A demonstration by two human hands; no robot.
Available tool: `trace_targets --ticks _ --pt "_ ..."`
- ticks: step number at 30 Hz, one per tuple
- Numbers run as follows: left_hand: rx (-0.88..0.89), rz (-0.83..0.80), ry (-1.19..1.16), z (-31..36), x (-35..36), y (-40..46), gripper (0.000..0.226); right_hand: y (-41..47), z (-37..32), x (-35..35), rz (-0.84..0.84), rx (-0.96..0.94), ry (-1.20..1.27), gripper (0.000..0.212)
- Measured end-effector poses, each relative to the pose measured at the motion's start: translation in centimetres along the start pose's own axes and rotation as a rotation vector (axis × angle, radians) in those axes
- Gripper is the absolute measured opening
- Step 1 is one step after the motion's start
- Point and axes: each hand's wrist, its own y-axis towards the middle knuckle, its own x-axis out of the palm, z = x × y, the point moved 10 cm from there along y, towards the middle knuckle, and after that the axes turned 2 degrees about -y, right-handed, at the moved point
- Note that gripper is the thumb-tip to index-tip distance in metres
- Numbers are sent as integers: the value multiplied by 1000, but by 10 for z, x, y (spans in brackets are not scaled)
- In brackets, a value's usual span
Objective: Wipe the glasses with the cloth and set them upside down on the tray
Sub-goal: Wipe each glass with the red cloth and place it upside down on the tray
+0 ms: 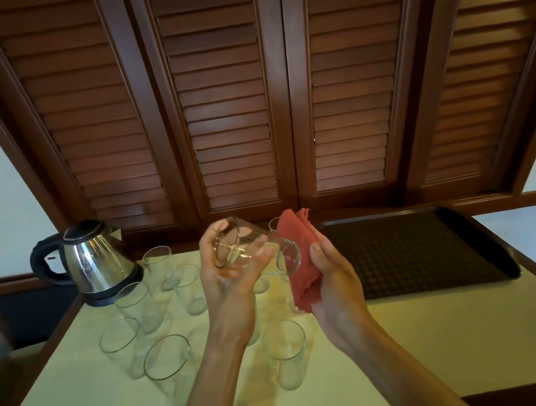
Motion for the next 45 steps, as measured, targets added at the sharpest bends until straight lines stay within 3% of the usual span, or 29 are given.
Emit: trace_targets --ticks 5,8,11,15,17,22,24,28,32,33,37,41,45 --pt "26 -2 -56 12 0 7 75 -13 13 7 -41 67 27 44" --pt "9 26 -75 11 -5 2 74 -3 -4 10 -50 14 -48 36" --pt "-19 -36 -114 11 9 -5 75 -1 11 8 -4 101 -95 33" --pt "-19 -10 -198 12 5 13 74 -12 12 8 -4 115 -6 34" --pt "-6 3 -84 7 -2 8 75 -3 0 7 29 103 23 36" --pt "-15 28 130 -11 -15 -11 81 10 27 -17 198 356 84 32" --pt "-43 6 198 -16 -17 -13 80 12 21 -22 226 360 131 31" --pt "-99 -16 307 -19 -10 -17 63 21 -19 -9 192 74 -18 30" --pt "-210 -81 174 -18 13 -19 53 -10 -60 36 21 -646 -664 43" --pt "-239 -103 109 -18 17 -20 50 -20 -54 45 -33 -745 -779 47" --pt "-276 -120 -54 -18 16 -21 49 -42 -16 48 -238 -848 -930 50" --pt "-301 -110 -39 -21 20 -28 52 -17 -41 47 -112 -750 -907 49" --pt "-332 -56 -155 -24 8 -23 49 -42 -13 67 -278 -918 -1136 47"
